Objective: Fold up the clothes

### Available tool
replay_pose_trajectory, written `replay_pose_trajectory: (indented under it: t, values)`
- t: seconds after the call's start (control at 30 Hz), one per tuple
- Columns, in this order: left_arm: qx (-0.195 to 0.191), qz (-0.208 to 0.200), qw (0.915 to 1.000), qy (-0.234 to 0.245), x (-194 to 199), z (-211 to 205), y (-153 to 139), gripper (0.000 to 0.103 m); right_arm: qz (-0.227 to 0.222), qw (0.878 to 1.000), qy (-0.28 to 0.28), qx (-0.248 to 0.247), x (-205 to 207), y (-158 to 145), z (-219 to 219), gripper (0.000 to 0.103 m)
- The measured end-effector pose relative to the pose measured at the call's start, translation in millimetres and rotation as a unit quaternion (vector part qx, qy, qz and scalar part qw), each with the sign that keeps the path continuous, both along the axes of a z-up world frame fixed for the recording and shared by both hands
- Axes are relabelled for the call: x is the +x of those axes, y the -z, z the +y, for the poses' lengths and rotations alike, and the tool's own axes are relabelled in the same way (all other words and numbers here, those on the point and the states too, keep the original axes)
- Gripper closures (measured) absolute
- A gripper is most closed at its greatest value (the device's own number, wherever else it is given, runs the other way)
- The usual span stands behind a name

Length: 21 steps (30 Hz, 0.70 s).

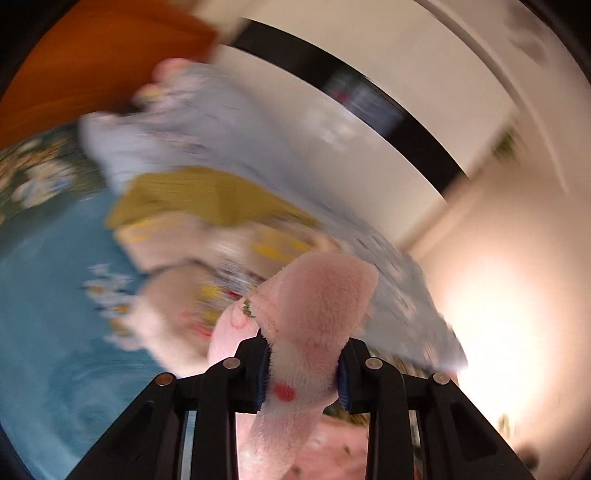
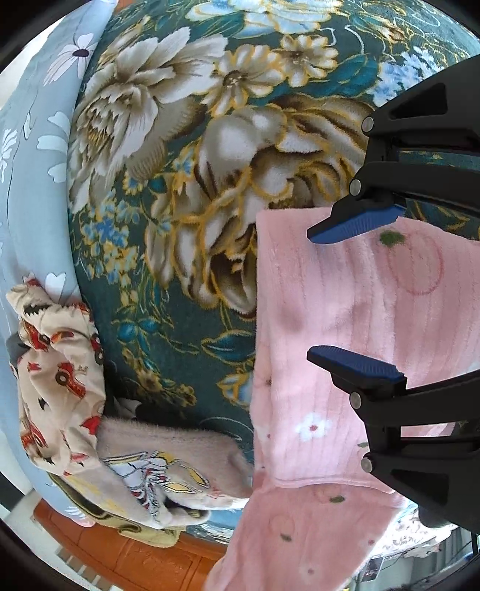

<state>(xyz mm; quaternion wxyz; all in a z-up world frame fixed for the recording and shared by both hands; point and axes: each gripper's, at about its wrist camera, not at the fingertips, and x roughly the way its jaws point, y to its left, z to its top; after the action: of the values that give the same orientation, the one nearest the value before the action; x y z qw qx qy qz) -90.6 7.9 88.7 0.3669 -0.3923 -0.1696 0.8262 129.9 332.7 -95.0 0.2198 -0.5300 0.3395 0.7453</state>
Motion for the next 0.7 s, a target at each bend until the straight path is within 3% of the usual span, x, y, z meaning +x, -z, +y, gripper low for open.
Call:
replay_pose_trajectory:
  t: [0.07,0.17,0.27,0.43,0.53,0.57,0.63,0.7]
  values:
    - [-0.015,-0.015,0.9989,0.041,16.4,39.1,15.0,0.072,0.007,1.0,0.004,0.0,0.8,-2.1,3.2,0.044]
    - [-0.058,-0.073,0.9912,0.094,45.9,89.3,56.5,0.072,0.019,1.0,0.007,0.001,2.1,-6.3,8.3,0.044]
    - [-0.088,-0.13,0.9782,0.136,81.1,125.8,96.3,0.072,0.026,1.0,0.013,0.0,7.4,-7.8,13.3,0.044]
    - [-0.142,-0.175,0.9581,0.177,132.2,155.6,139.9,0.066,0.017,0.999,0.046,-0.01,31.1,0.2,26.1,0.044]
    - [-0.148,-0.19,0.952,0.189,150.9,161.2,151.9,0.056,0.015,0.998,0.06,-0.018,44.8,3.5,33.8,0.044]
    - [-0.143,-0.199,0.9506,0.19,153.0,160.5,155.6,0.046,0.014,0.998,0.063,-0.017,48.9,3.8,35.4,0.044]
    - [-0.122,-0.231,0.9467,0.189,153.5,158.0,163.3,0.029,0.014,0.998,0.067,-0.016,54.3,4.6,37.1,0.044]
    - [-0.094,-0.263,0.943,0.181,146.1,156.0,168.8,0.023,0.014,0.997,0.072,-0.017,59.5,5.0,38.9,0.044]
